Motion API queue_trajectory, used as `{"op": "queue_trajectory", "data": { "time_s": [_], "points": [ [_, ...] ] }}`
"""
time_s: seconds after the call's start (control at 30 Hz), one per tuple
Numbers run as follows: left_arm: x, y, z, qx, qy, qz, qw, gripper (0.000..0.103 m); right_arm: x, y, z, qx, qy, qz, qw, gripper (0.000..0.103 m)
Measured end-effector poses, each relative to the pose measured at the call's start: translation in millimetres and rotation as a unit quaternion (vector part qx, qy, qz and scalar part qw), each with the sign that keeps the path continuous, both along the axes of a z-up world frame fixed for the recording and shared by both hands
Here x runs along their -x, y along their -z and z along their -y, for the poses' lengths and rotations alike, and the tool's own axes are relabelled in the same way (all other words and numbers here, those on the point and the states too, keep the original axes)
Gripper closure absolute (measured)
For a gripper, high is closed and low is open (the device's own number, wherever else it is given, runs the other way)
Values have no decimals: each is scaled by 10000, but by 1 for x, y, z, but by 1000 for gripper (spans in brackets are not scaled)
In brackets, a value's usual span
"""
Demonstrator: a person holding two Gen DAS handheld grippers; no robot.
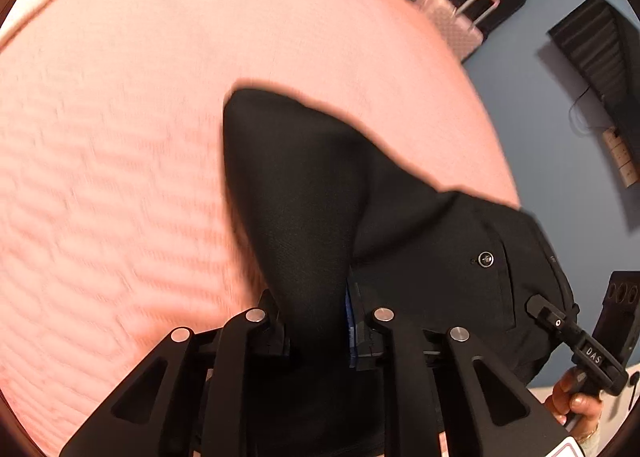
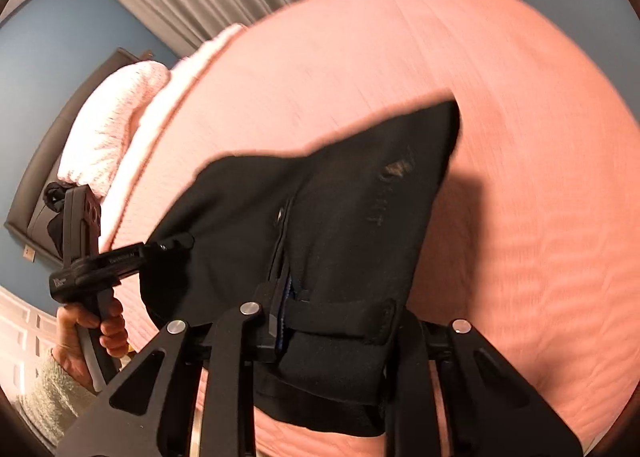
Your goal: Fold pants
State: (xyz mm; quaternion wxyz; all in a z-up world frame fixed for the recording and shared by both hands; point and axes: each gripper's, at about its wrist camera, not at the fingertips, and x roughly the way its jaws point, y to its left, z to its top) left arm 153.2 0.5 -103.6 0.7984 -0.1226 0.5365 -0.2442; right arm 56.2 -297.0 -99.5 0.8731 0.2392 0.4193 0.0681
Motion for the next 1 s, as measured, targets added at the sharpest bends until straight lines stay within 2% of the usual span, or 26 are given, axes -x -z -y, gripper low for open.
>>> {"op": "queue_trajectory", "data": {
  "time_s": [0.07, 0.13, 0.2, 0.3, 0.37, 0.43, 0.5, 0.53, 0.57, 0.6, 0.63, 0.67, 0.7, 0.73, 0.77, 0.8, 0.83, 0.87, 0.9, 0.93, 1.0],
  "points": [
    [-10, -19, -3, 47, 0, 215, 9998, 88, -20, -19, 3, 4, -93, 194, 9998, 81],
    [-34, -48, -5, 52, 6, 578, 9983, 94, -47, -39, 5, 80, -204, 445, 9988, 81],
    [-56, -71, -5, 18, 67, 845, 9964, 96, -73, -54, 3, 200, -295, 662, 9972, 81],
    [-99, -95, 4, -201, 49, 1300, 9913, 96, -125, -66, 2, 267, -350, 920, 9948, 81],
    [-125, -103, 7, -312, -28, 1609, 9865, 96, -159, -60, 0, 292, -369, 1030, 9936, 81],
    [-149, -102, 11, -383, -95, 1740, 9840, 95, -189, -45, -3, 214, -350, 974, 9944, 81],
    [-177, -80, 10, -556, -235, 1641, 9846, 90, -222, -7, 0, -112, -372, 561, 9977, 72],
    [-190, -68, 21, -665, -260, 1440, 9870, 82, -237, 23, 0, 4, -366, 87, 9993, 68],
    [-206, -42, 18, -936, -399, 1096, 9888, 78, -242, 41, 1, 202, -303, -234, 9991, 64],
    [-214, -19, 9, -1168, -522, 805, 9885, 72, -242, 61, 5, 374, -216, -564, 9975, 64],
    [-217, 2, 0, -1262, -572, 518, 9890, 72, -236, 68, 11, 186, -221, -527, 9982, 61],
    [-215, 15, -18, -1167, -684, 376, 9901, 69, -220, 67, 23, -121, -149, -261, 9995, 58],
    [-207, 14, -33, -917, -774, 439, 9918, 64, -207, 61, 29, -101, -54, -139, 9998, 54],
    [-202, 9, -42, -859, -856, 537, 9912, 60, -196, 53, 33, 178, 129, -42, 9998, 54],
    [-194, -2, -48, -1116, -986, 751, 9860, 61, -185, 39, 35, 633, 289, 121, 9975, 52],
    [-190, -11, -47, -1385, -1001, 919, 9810, 62, -179, 24, 33, 810, 206, 323, 9960, 52],
    [-185, -26, -38, -1626, -854, 1176, 9759, 62, -178, 14, 31, 775, 136, 458, 9959, 52],
    [-182, -33, -30, -1671, -720, 1292, 9748, 62, -178, 2, 24, 661, 55, 631, 9958, 52],
    [-181, -40, -20, -1650, -553, 1376, 9751, 54, -181, -4, 16, 575, -64, 694, 9959, 53],
    [-179, -44, -4, -1586, -382, 1409, 9765, 45, -188, -6, 7, 503, -246, 681, 9961, 54],
    [-173, -38, 31, -1508, 43, 1340, 9794, 41, -198, 8, -17, 464, -579, 535, 9958, 63]
  ]
}}
